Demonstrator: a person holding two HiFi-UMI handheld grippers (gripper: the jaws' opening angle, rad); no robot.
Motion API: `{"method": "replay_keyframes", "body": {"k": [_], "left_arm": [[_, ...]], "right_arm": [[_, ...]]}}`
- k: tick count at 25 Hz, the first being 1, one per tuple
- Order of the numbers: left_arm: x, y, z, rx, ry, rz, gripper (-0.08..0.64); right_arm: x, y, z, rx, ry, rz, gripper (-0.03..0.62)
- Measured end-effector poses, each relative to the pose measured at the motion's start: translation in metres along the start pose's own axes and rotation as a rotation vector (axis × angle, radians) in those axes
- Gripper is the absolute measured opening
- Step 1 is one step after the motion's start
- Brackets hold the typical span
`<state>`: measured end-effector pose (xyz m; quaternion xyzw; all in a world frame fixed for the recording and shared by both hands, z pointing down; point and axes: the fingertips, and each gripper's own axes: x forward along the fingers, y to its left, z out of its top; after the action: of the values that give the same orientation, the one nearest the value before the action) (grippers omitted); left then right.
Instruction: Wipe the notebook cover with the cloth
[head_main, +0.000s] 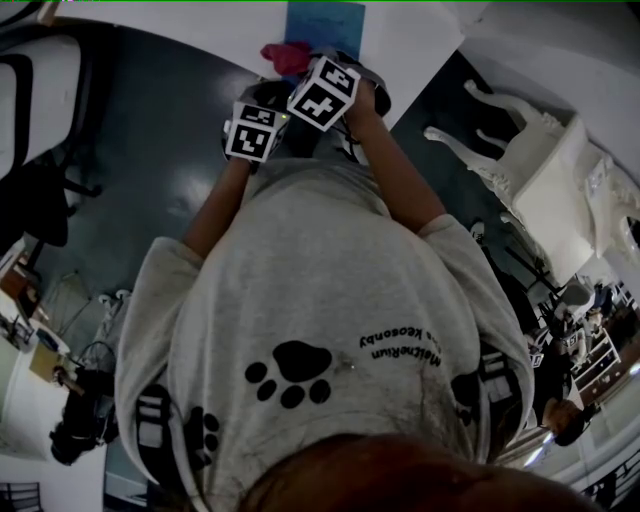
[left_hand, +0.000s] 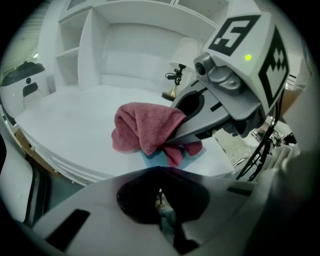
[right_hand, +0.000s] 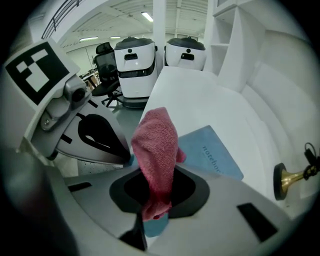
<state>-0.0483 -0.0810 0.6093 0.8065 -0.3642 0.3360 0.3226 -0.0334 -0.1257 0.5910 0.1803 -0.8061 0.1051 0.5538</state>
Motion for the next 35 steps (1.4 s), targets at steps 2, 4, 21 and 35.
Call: {"method": "replay_keyframes", "body": {"k": [2, 4, 21, 35], "left_arm": [[0.000, 0.001, 0.000, -0.001, 0.001, 0.000, 0.011], [0.000, 0.001, 0.000, -0.001, 0.000, 0.000, 0.011], [-0.003, 0.000, -0.003, 0.007, 0.001, 0.009, 0.011], [0.001, -0.001, -0.003, 0.021, -0.002, 0.001, 0.011]], "right_arm": [[0.003, -0.001, -0.004, 0.005, 0.017, -0.003, 0.071], [0.003, -0.004, -0.009, 0.011, 0.031, -0.009, 0.071], [-0.022, -0.024, -0.079, 0.117, 0.128, -0.063, 0.071], [-0.037, -0.036, -0.120, 0.213, 0.172, -0.120, 0.071]]}}
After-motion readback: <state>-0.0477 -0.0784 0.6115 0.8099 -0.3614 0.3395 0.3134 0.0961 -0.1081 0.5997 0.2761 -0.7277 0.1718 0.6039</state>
